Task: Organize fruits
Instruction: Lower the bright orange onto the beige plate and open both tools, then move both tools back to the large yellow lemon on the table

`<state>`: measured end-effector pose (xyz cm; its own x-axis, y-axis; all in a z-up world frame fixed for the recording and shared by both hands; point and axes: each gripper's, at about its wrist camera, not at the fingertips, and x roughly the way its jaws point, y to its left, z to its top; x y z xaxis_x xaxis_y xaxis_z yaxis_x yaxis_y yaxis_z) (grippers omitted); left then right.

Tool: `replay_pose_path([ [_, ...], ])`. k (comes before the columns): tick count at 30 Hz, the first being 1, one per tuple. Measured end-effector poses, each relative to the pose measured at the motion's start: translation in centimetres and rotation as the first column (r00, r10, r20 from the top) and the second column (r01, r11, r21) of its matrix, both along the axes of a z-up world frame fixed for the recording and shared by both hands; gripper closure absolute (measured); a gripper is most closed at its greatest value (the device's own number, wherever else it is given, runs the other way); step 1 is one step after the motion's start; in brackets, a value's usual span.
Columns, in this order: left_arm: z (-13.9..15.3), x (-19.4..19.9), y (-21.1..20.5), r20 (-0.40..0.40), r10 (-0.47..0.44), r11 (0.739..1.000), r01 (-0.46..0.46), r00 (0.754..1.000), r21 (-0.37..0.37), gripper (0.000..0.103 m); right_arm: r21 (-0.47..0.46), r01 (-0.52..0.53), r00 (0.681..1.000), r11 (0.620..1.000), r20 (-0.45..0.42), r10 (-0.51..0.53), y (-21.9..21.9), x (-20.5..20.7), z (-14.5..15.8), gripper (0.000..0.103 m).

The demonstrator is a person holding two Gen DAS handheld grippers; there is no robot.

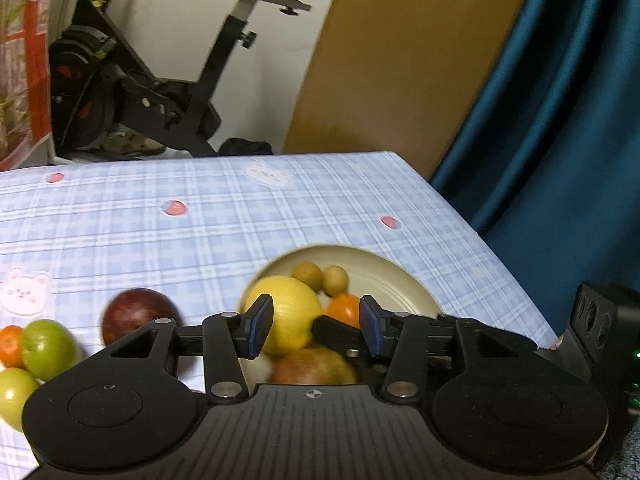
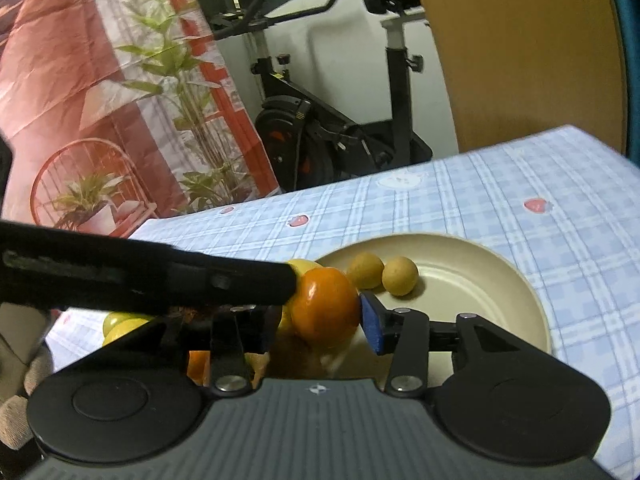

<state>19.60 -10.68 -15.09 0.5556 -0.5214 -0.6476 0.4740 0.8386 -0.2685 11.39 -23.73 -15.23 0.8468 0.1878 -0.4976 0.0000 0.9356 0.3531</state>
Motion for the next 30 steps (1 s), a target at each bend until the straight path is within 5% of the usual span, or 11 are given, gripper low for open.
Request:
replay_pose_path([
  [9,1.1,0.2,6.1,0.013,0.122,0.992,-0.122,0.992,-0.046,0.053,0.041,0.048,0.997,0.998,-0.058,-0.046,-1.0,0.1,0.0,0.053],
  [20,2.3,-0.4,16.3,0.033,0.28,0.96,-0.279,0.959,-0.03,0.053,-0.058,0.071,0.997,0.996,-0.024,-0.073,1.0,-0.6,2.0,0.053],
  [30,2.6,-1.1,19.0,0.05,0.265,0.964,-0.266,0.963,0.003,0.053,-0.106,-0.027,0.998,0.994,0.053,0.033,4.9,0.0,4.5,0.053],
])
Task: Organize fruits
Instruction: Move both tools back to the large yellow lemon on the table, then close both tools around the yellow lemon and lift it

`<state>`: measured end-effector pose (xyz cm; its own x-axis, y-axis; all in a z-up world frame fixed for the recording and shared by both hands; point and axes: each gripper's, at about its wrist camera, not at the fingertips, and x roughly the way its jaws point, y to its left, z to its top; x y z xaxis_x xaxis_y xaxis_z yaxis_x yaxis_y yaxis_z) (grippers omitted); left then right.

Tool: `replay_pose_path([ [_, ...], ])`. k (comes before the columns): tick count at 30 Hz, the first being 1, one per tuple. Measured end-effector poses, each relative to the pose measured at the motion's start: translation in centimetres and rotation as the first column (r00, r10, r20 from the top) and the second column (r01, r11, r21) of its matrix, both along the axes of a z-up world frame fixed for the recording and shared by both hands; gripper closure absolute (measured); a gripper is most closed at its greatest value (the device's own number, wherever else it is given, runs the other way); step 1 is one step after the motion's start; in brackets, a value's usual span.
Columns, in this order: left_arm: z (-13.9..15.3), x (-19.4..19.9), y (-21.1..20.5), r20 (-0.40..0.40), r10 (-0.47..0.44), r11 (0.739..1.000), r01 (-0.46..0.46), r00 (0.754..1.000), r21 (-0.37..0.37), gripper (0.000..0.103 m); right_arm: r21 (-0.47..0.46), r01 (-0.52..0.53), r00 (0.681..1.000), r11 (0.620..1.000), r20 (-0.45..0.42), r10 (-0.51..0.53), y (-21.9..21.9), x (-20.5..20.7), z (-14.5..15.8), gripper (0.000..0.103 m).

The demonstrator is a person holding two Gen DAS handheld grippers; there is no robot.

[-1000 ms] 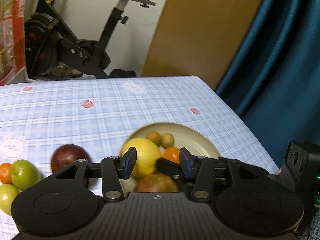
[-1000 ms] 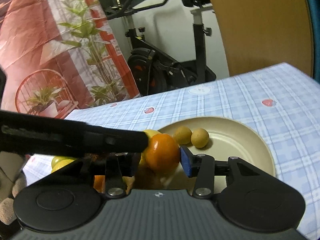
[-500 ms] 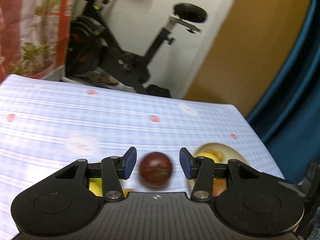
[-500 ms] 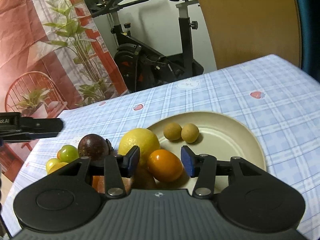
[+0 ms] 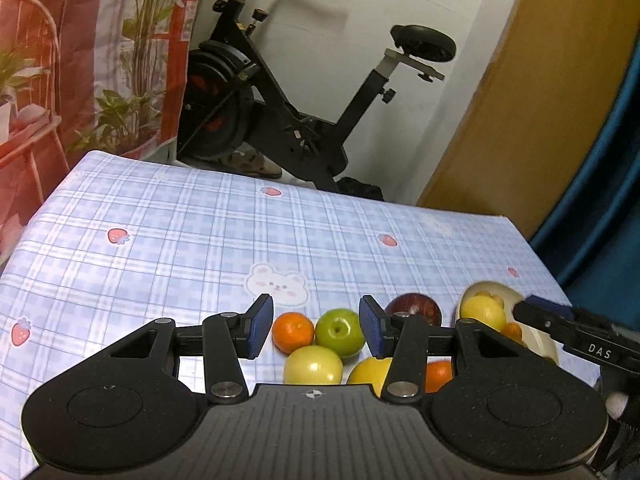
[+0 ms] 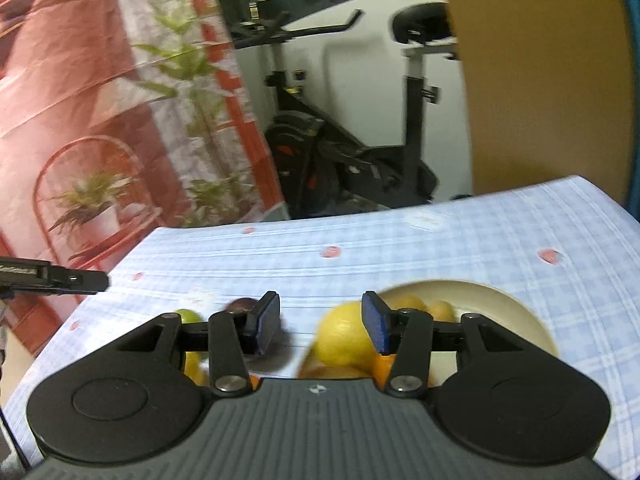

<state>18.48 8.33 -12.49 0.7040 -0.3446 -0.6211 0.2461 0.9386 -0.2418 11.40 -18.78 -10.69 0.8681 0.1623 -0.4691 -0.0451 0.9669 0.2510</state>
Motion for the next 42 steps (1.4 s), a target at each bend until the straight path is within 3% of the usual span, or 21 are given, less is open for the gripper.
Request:
replay_pose_path([
  [8,-0.4,-0.8,-0.1,0.002,-0.037,0.999,0.037,0.999,-0.009,0.053,-0.087,-0.132,0.991,0.987,-0.022,0.13,4.2,1.5,-0.1,0.053],
  [13,-1.7,-0.9,-1.5,-0.046,-0.104,0.994,0.103,0.994,-0.026,0.053,-0.114,-0.215,0.976,0.97,-0.062,0.209,6.3,1.8,-0.9,0.053],
  [16,-2.9,-1.0,-2.4,-0.082,-0.134,0.991,0.133,0.987,-0.028,0.053,-0.165,-0.306,0.951,0.938,-0.098,0.293,8.6,1.8,-1.9,0.052],
  [20,-4.5,-1.1,-3.4,-0.123,-0.173,0.985,0.169,0.977,-0.041,0.053,-0.266,-0.427,0.904,0.864,-0.135,0.406,12.1,1.7,-3.5,0.046],
  [23,-5.2,-1.2,-3.8,-0.14,-0.177,0.984,0.173,0.974,-0.039,0.053,-0.303,-0.471,0.882,0.828,-0.153,0.446,13.6,2.0,-4.7,0.045],
  [30,-5.7,-0.4,-3.6,-0.156,-0.159,0.987,0.152,0.975,-0.054,0.052,-0.307,-0.481,0.877,0.821,-0.174,0.449,14.1,3.5,-5.9,0.039],
  [42,-6.7,0.3,-4.3,-0.176,-0.175,0.984,0.17,0.969,-0.045,0.046,-0.251,-0.47,0.88,0.846,-0.21,0.427,13.6,5.2,-6.7,0.039],
])
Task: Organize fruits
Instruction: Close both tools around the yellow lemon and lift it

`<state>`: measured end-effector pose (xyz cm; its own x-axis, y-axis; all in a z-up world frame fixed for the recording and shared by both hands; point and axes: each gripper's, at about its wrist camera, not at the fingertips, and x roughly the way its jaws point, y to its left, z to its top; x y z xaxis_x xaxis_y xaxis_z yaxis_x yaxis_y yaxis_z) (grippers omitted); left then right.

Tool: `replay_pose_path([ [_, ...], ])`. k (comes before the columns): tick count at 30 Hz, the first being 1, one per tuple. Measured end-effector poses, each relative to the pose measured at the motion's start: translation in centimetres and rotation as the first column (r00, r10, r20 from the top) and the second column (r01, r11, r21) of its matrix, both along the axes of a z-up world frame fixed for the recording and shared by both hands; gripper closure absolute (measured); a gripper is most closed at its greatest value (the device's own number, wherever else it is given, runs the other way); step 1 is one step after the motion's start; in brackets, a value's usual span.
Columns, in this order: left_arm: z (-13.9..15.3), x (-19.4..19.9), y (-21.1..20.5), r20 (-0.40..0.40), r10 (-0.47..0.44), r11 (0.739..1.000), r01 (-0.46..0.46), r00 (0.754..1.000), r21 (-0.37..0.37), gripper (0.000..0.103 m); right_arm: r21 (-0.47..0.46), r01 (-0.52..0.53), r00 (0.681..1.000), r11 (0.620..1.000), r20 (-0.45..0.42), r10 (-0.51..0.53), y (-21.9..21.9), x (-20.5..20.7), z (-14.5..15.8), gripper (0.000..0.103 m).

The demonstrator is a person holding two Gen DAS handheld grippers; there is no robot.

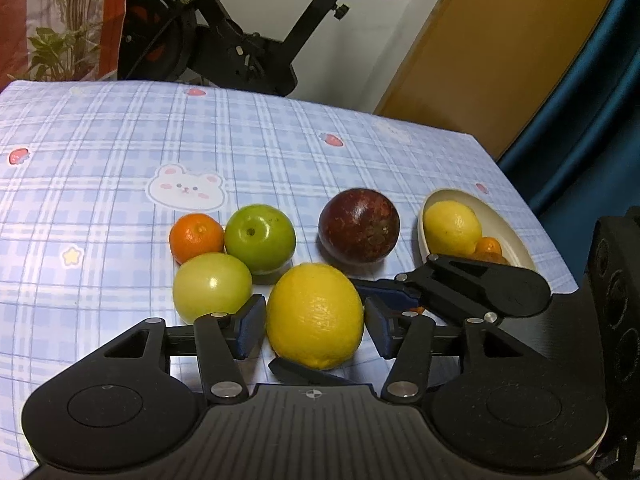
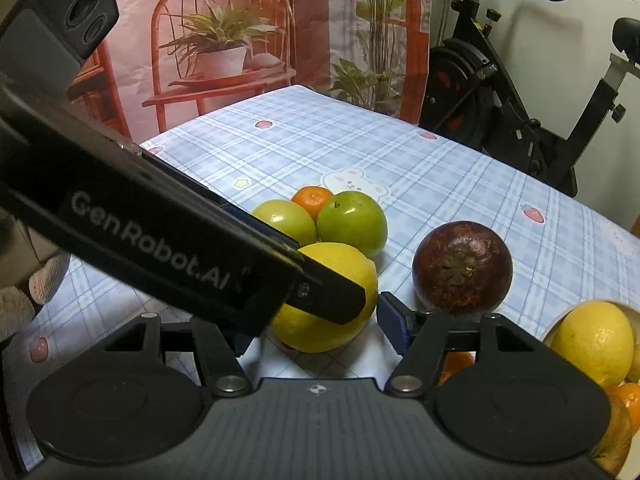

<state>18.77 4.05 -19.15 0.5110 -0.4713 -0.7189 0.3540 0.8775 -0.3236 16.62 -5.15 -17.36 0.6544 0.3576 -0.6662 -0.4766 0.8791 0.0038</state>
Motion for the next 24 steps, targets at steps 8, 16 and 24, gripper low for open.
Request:
replay_pose_path([
  [8,0.2,-1.5,-1.1,0.015,-0.038,0.999,0.038,0.999,0.033,0.046,0.02,0.019,1.0,1.0,-0.01,-0.019,-0.3,-1.2,0.2,0.04],
  [16,2.7,-3.1,-3.7,0.081,-0.061,0.997,0.057,0.995,0.053,0.046,0.078,0.061,0.998,0.995,0.022,-0.063,-2.3,-3.8,1.6,0.04],
  [24,7.8,-3.2,-7.1,0.202,-0.091,0.995,0.081,0.975,0.057,0.046,0.131,0.103,0.985,0.986,0.124,-0.119,-5.5,-4.8,6.0,0.04],
])
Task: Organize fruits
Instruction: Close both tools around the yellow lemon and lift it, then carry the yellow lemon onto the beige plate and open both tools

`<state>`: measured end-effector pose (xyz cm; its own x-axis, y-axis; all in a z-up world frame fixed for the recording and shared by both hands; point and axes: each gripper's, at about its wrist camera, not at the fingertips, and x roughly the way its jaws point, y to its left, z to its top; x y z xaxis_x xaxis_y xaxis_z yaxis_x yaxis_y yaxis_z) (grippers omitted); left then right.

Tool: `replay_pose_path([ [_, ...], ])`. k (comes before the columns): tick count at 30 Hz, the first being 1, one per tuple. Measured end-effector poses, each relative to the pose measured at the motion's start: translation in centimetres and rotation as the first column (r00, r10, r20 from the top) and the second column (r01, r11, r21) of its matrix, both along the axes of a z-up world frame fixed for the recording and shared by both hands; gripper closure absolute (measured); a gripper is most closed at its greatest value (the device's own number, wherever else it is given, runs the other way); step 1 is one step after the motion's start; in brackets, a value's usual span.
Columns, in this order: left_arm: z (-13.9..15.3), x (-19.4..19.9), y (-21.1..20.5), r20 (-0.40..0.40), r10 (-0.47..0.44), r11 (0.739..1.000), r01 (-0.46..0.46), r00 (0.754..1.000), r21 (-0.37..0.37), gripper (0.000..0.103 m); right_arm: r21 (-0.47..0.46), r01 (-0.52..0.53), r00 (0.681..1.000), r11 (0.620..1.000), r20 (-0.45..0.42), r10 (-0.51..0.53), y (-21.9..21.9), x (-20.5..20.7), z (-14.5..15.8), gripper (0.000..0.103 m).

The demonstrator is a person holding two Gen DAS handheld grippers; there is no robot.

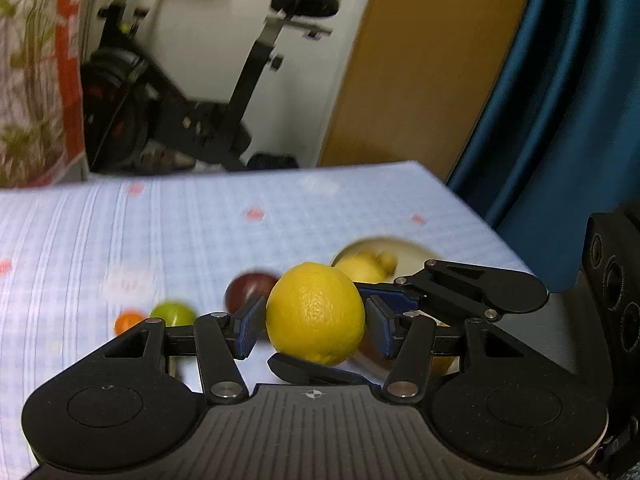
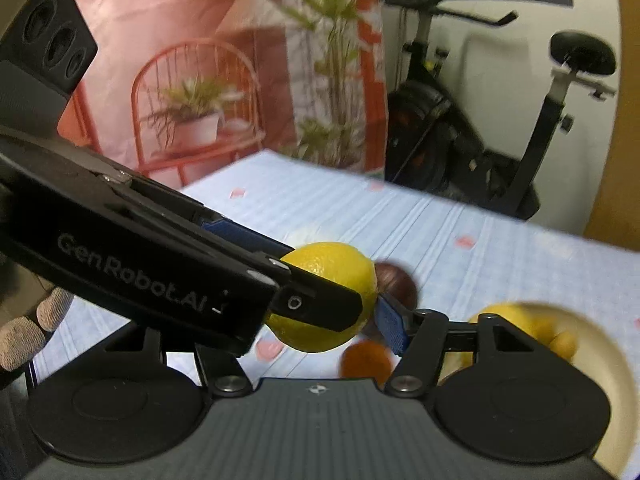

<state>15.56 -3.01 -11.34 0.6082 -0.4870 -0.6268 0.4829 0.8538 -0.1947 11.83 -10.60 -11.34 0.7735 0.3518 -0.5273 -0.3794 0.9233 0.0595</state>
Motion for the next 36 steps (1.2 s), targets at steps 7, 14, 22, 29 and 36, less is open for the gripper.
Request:
replay_pose_path([
  [7,3.2,1.6,-4.4,0.065,-0.067,0.998,0.068,0.996,-0.01,0.046,0.002,0.06,0.995,0.998,0.082,-0.06,-3.8,-0.1,3.6,0.04],
  [14,3.1,3.5,-10.4,0.066,-0.174,0.985,0.175,0.982,-0.003,0.046,-0.021,0.153,0.981,0.988,0.121,-0.149,-8.8,-0.2,5.1,0.04],
  [22,-1.9,6.1,-16.0,-0.082,-0.239,0.97,0.241,0.968,0.015,0.046,-0.007,0.275,0.961,0.962,0.021,-0.274,-13.3,-0.7,1.6,0.04],
  [29,-5.4,8.9,-18.5,-0.169,-0.245,0.967,0.254,0.955,0.032,0.046,0.003,0.339,0.935,0.941,-0.106,-0.337,-15.9,0.0,-2.0,0.04],
  [36,-6.5,8.6,-19.8,-0.185,-0.249,0.962,0.265,0.951,0.065,0.046,0.005,0.369,0.915,0.929,-0.179,-0.362,-17.3,1.0,-3.6,0.04],
])
